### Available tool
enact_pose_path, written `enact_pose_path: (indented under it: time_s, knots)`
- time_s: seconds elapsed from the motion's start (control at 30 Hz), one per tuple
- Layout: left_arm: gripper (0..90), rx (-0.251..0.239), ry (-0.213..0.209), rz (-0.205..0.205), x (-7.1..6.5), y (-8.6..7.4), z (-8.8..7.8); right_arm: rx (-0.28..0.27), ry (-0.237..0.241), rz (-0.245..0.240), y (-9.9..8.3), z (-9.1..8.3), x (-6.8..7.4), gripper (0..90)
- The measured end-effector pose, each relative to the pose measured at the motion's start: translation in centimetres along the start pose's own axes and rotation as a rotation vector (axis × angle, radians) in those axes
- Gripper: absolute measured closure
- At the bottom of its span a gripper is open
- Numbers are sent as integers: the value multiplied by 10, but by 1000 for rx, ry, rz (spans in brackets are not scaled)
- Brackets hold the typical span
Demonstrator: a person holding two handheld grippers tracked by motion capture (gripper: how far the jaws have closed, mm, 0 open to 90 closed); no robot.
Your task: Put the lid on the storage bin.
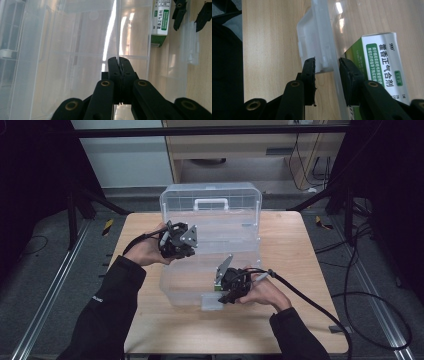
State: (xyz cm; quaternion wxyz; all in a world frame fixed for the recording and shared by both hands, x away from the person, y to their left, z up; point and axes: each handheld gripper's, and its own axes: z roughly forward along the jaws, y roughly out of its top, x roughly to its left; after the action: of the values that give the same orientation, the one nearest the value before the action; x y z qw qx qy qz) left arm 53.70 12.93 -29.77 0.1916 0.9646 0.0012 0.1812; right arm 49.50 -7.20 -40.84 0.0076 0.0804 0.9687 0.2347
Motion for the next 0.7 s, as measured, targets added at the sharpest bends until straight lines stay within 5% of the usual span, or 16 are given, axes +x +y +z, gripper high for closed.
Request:
enact_pose_path:
  time_s: [0.7]
  knots:
    - [880, 9, -26, -24, -25, -5, 3, -11, -39, -7, -1, -2, 6, 653]
